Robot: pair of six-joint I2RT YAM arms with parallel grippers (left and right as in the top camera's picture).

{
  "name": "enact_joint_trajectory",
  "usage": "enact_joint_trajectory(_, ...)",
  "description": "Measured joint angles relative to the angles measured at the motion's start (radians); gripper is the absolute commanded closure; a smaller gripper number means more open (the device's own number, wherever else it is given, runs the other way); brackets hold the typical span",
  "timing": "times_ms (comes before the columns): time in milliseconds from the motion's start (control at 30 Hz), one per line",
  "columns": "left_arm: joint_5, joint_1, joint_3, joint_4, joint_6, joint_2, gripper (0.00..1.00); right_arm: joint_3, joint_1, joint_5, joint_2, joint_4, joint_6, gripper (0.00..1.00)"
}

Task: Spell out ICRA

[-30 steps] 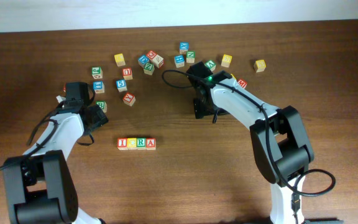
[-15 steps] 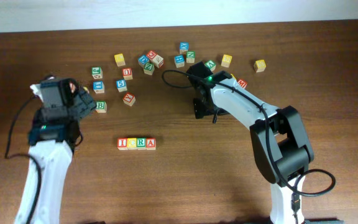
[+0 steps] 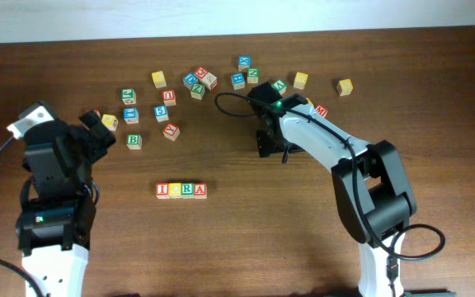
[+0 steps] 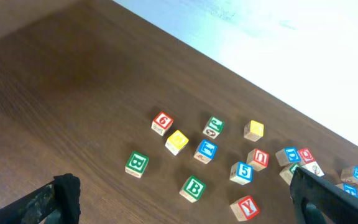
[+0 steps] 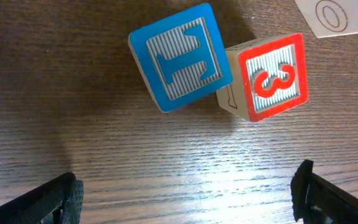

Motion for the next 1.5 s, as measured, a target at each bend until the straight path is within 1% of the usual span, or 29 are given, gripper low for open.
enact_joint_trajectory(133, 0.000, 0.000, -0.003, -0.033, 0.000, 0.000, 0.01, 0.000, 0.000, 0.000, 0.000, 0.000, 0.000, 0.02)
enact_joint_trajectory(200, 0.000, 0.000, -0.021, 0.038, 0.000, -0.003, 0.01, 0.000, 0.000, 0.000, 0.000, 0.000, 0.000, 0.02)
enact_joint_trajectory(267, 0.000, 0.000, -0.076, 0.204, 0.000, -0.021, 0.01, 0.000, 0.000, 0.000, 0.000, 0.000, 0.000, 0.02)
enact_joint_trajectory(333, 0.000, 0.000, -0.122, 0.311, -0.001, -0.040, 0.01, 0.000, 0.000, 0.001, 0.000, 0.000, 0.000, 0.02)
enact_joint_trajectory(367, 0.000, 0.000, -0.188, 0.453, 0.000, -0.076, 0.01, 0.000, 0.000, 0.002, 0.000, 0.000, 0.000, 0.02)
enact_joint_trajectory(400, 0.000, 0.000, -0.228, 0.512, 0.000, -0.099, 0.01, 0.000, 0.000, 0.003, 0.000, 0.000, 0.000, 0.02)
enact_joint_trajectory(433, 0.000, 0.000, -0.265, 0.528, -0.001, -0.126, 0.01, 0.000, 0.000, 0.003, 0.000, 0.000, 0.000, 0.02)
enact_joint_trajectory(533, 0.000, 0.000, -0.401, 0.526, 0.000, -0.217, 0.01, 0.000, 0.000, 0.003, 0.000, 0.000, 0.000, 0.02)
enact_joint_trajectory(633, 0.000, 0.000, -0.547, 0.592, -0.001, -0.307, 0.01, 0.000, 0.000, 0.004, 0.000, 0.001, 0.000, 0.01)
enact_joint_trajectory(733, 0.000, 0.000, -0.652, 0.631, -0.001, -0.426, 0.01, 0.000, 0.000, 0.003, 0.000, 0.000, 0.000, 0.02)
enact_joint_trajectory(867, 0.000, 0.000, -0.749, 0.671, -0.001, -0.563, 0.01, 0.000, 0.000, 0.004, 0.000, 0.000, 0.000, 0.01)
enact_joint_trajectory(1100, 0.000, 0.000, -0.844, 0.674, 0.000, -0.720, 0.01, 0.000, 0.000, 0.004, 0.000, 0.000, 0.000, 0.02)
enact_joint_trajectory(1500, 0.000, 0.000, -0.965, 0.674, -0.001, -0.842, 0.01, 0.000, 0.000, 0.004, 0.000, 0.000, 0.000, 0.02)
